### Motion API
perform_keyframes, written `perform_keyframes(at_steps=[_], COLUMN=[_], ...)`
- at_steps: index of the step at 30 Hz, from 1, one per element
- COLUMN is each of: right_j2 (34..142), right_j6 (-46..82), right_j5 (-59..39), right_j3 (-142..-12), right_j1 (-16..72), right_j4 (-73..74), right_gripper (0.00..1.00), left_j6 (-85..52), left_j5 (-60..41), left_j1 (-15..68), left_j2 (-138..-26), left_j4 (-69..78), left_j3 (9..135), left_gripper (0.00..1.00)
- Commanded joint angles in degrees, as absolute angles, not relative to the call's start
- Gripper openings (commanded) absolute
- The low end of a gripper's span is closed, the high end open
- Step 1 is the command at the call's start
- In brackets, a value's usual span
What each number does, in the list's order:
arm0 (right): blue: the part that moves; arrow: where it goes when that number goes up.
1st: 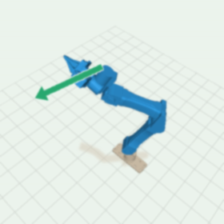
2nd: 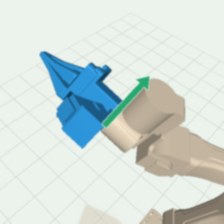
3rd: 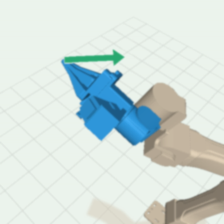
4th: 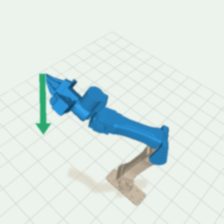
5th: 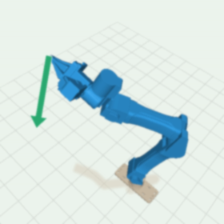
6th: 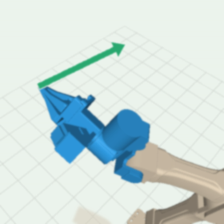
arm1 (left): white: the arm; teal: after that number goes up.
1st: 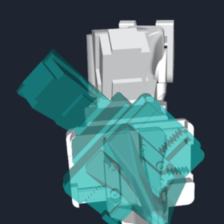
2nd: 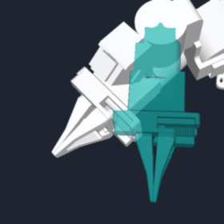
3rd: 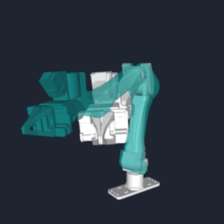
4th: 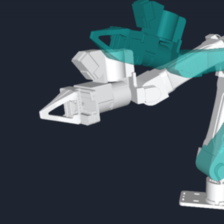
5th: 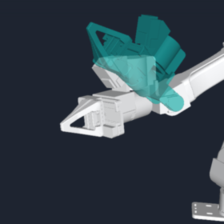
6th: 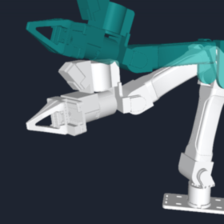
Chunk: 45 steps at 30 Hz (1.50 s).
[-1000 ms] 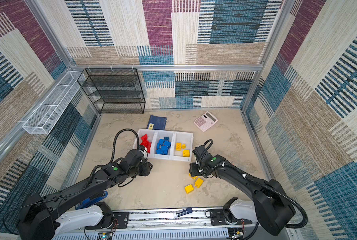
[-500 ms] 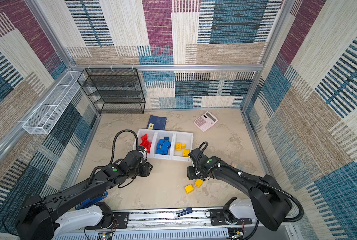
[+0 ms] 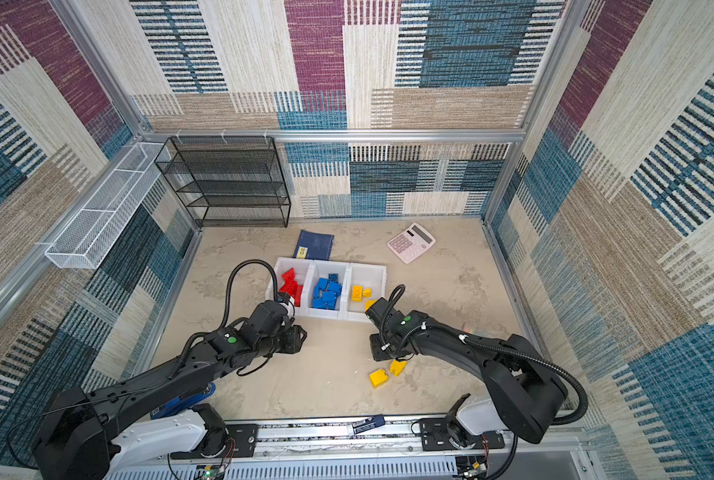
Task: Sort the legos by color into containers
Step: 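Grasp a yellow brick near the robot with the right gripper while the left withdraws, then lift the yellow brick into the farthest compartment and open the right gripper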
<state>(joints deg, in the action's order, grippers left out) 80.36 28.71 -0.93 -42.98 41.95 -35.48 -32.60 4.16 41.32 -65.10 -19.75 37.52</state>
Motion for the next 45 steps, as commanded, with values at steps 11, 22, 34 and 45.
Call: perform_keyframes(at_steps=[11, 22, 34, 45], right_j2=[77.71, 89.32, 93.6, 92.13], right_j6=[27.75, 19.45, 19.29, 20.03], right_j5=[2.77, 5.39, 5.3, 5.71], right_j3=[-50.22, -68.11, -69.35, -69.17], right_j1=[42.19, 34.73, 33.0, 32.51], right_j4=[-37.28, -34.18, -32.7, -32.92], right_gripper=[0.32, 0.31, 0.43, 0.66], left_j6=[-33.4, -35.01, -36.78, -36.83], left_j5=[5.25, 3.23, 3.78, 3.96], left_j1=[41.29, 41.29, 41.33, 41.28], left_j2=[-63.92, -62.42, -59.25, -59.29], left_j4=[-19.32, -19.05, -19.21, -19.72], left_j3=[36.66, 35.28, 32.92, 33.22], left_gripper=[0.52, 0.52, 0.52, 0.52])
